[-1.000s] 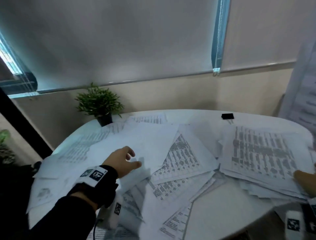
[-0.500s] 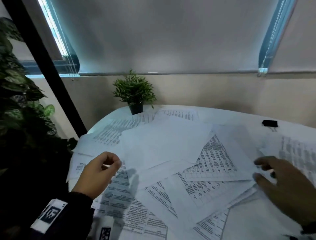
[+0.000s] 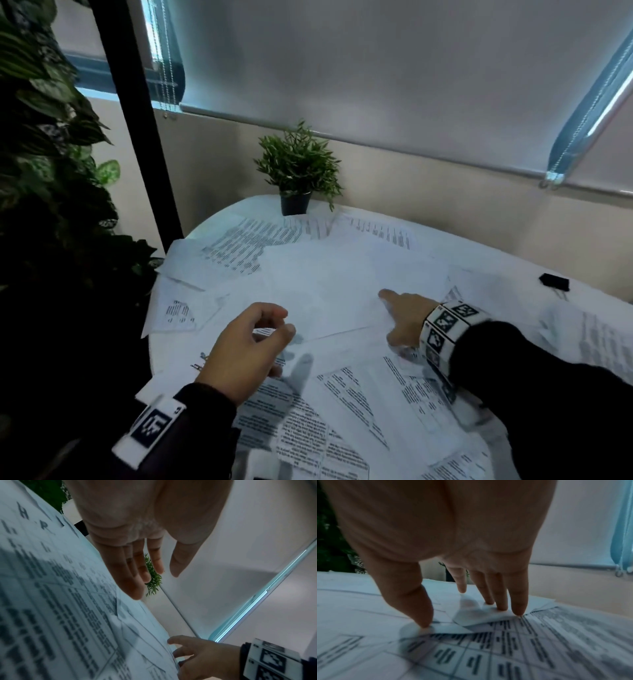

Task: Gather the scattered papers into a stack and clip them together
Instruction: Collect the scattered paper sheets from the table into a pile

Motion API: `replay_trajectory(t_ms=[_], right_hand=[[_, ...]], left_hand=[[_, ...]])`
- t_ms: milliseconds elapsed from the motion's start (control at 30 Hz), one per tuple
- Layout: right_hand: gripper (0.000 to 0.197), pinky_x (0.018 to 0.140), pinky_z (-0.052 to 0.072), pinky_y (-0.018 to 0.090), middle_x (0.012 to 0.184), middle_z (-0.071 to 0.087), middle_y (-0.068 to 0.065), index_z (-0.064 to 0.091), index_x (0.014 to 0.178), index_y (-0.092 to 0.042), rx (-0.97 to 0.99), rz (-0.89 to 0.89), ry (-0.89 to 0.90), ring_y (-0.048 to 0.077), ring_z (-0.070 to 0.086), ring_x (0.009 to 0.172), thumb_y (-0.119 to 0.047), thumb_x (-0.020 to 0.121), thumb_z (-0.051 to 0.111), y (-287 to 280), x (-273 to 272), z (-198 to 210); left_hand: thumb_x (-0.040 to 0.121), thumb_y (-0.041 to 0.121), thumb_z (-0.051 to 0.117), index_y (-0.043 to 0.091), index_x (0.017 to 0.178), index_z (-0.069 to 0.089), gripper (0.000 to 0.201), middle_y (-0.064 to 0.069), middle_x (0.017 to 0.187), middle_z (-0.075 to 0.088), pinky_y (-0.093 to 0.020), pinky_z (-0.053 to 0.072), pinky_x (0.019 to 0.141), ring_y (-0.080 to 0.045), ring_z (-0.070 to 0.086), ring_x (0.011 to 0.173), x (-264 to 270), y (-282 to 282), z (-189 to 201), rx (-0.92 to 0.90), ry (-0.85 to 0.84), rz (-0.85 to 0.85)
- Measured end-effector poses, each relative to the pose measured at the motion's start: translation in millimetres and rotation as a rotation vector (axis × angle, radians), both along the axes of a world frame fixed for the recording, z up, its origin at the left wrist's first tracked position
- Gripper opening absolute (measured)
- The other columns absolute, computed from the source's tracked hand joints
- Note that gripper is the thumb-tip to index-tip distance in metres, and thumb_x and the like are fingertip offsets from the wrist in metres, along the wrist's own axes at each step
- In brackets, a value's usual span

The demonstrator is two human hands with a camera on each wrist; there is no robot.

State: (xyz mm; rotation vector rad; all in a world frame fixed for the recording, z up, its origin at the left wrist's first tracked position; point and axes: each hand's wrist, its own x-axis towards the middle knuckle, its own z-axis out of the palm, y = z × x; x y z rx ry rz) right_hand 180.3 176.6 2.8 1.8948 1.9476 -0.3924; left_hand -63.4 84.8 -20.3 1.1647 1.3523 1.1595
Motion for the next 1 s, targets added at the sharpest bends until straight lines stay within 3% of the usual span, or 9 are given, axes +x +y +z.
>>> replay_trajectory(t_ms=[200,300,400,533,667,767,833,900,1000], right_hand=[[0.072,0.058,0.045,0.026,0.09,0.051,0.004,0.034,0.131,-0.014,0.012,0.037,-0.129,0.024,0.054,0.081,-0.011,0.069,0.07,3,-10,7],[0.052,0.063,0.043,0.028,0.082,0.047,0.001,0.038,0.127,-0.014,0.064,0.042,-0.093,0.021,0.051,0.075,-0.029,0.081,0.056,8,-13,8],[0.06,0.07,0.047,0.03,0.089,0.052,0.002,0.038,0.126,-0.017,0.095,0.043,-0.094,0.024,0.055,0.081,-0.045,0.077,0.057,11,-15,5],[0.056,0.071,0.047,0.03,0.104,0.057,0.006,0.04,0.127,-0.017,0.119,0.045,-0.109,0.024,0.056,0.087,-0.041,0.079,0.057,6,-18,1],[0.038,0.065,0.043,0.03,0.089,0.047,0.001,0.045,0.116,-0.014,0.14,0.085,-0.2,0.021,0.05,0.082,-0.017,0.079,0.053,-6,-27,1],[0.026,0.072,0.048,0.033,0.101,0.054,0.004,0.046,0.112,-0.019,0.177,0.052,-0.136,0.024,0.054,0.086,-0.018,0.086,0.049,-6,-21,18],[0.014,0.078,0.048,0.037,0.105,0.059,0.008,0.048,0.103,-0.023,0.264,0.056,0.003,0.026,0.054,0.087,-0.027,0.094,0.039,-4,-18,42],[0.009,0.073,0.046,0.034,0.089,0.061,0.005,0.05,0.088,-0.022,0.382,0.144,0.115,0.024,0.053,0.079,-0.025,0.091,0.042,-8,-23,73],[0.012,0.059,0.037,0.021,0.065,0.056,-0.001,0.049,0.069,-0.017,0.353,0.325,0.231,0.007,0.048,0.061,-0.013,0.081,0.05,-21,-42,125]], left_hand=[[0.088,0.016,0.066,0.025,0.089,0.068,0.009,0.009,0.08,0.066,-0.023,0.053,0.057,-0.015,0.066,0.079,-9,-6,12,0.078,-0.08,-0.018],[0.087,0.014,0.066,0.022,0.087,0.069,0.009,0.011,0.073,0.065,-0.026,0.054,0.057,-0.012,0.067,0.073,-19,-8,15,0.093,-0.144,0.032],[0.087,0.009,0.065,0.018,0.088,0.068,0.009,0.005,0.074,0.064,-0.027,0.053,0.055,-0.012,0.064,0.069,-26,-12,6,0.062,-0.185,0.08],[0.087,0.012,0.065,0.019,0.089,0.067,0.008,0.004,0.077,0.063,-0.027,0.052,0.055,-0.012,0.062,0.068,-22,-8,1,0.039,-0.163,0.055],[0.087,0.015,0.064,0.021,0.091,0.066,0.007,0.014,0.069,0.065,-0.029,0.054,0.057,-0.011,0.061,0.069,-9,-4,0,0.041,-0.12,-0.008],[0.086,0.016,0.065,0.021,0.093,0.065,0.009,0.014,0.069,0.064,-0.034,0.055,0.062,-0.017,0.06,0.069,-6,-4,-1,0.043,-0.103,-0.019],[0.085,0.016,0.068,0.023,0.097,0.064,0.014,0.013,0.075,0.066,-0.036,0.056,0.064,-0.018,0.061,0.071,-10,-2,2,0.039,-0.114,0.005],[0.076,0.025,0.078,0.034,0.102,0.059,0.033,0.011,0.093,0.065,-0.035,0.056,0.067,-0.014,0.063,0.078,-18,2,2,0.067,-0.094,0.046],[0.046,0.055,0.081,0.061,0.115,0.035,0.084,0.03,0.127,0.041,-0.013,0.042,0.085,0.014,0.045,0.112,-27,2,8,0.204,0.127,0.017]])
